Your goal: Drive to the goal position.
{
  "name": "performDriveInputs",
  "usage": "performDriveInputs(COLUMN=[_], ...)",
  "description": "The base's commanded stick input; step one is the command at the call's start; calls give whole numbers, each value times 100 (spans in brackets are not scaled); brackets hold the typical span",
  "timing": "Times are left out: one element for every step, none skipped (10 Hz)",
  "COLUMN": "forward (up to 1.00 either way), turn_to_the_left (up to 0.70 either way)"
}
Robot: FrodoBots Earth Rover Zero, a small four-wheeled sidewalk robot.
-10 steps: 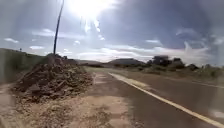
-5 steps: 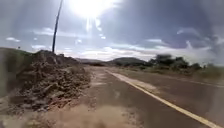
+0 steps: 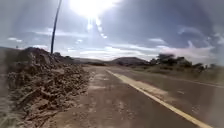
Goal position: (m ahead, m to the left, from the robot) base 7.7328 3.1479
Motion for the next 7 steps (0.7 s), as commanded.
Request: performDriveInputs(forward=[100,100,100,100,100,100,100], turn_to_the_left=[0,0,0,0,0,0,0])
